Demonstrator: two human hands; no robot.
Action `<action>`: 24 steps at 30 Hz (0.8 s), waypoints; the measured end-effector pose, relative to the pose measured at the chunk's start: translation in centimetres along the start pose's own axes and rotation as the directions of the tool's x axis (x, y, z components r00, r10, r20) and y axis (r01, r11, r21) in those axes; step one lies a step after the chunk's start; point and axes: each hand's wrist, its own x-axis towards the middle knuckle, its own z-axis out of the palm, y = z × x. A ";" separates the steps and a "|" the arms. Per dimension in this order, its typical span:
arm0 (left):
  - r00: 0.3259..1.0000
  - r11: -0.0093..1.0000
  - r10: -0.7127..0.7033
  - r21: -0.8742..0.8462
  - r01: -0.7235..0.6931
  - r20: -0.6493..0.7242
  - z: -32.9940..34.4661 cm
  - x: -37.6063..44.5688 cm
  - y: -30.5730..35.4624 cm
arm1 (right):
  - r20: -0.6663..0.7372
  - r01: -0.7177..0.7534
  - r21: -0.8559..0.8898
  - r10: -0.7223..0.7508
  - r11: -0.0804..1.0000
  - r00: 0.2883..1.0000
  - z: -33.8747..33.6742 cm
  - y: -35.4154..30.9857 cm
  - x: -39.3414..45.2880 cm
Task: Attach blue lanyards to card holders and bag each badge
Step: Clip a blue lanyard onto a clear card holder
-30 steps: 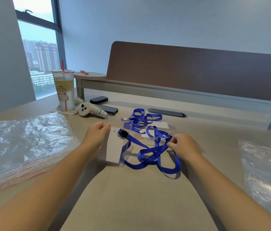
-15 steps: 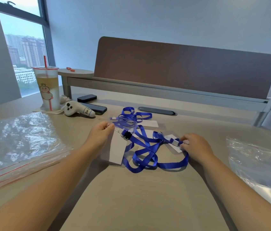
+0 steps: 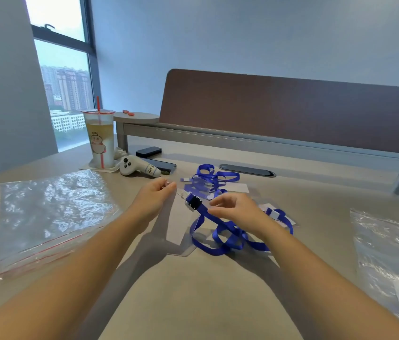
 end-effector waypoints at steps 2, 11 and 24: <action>1.000 1.000 0.001 -0.009 -0.002 -0.025 -1.1 -0.5 0.0 | 0.049 -0.007 0.007 0.007 1.000 0.999 1.0 -0.8 0.2; 1.000 0.985 -0.011 -0.173 0.006 -0.027 -6.4 -2.1 -0.7 | 0.042 0.134 0.208 -0.145 0.969 0.988 3.1 -3.7 0.9; 0.990 0.969 0.024 -0.239 -0.058 -0.142 -13.2 -3.5 0.8 | 0.246 0.042 0.549 -0.209 0.835 0.946 5.9 -10.4 2.6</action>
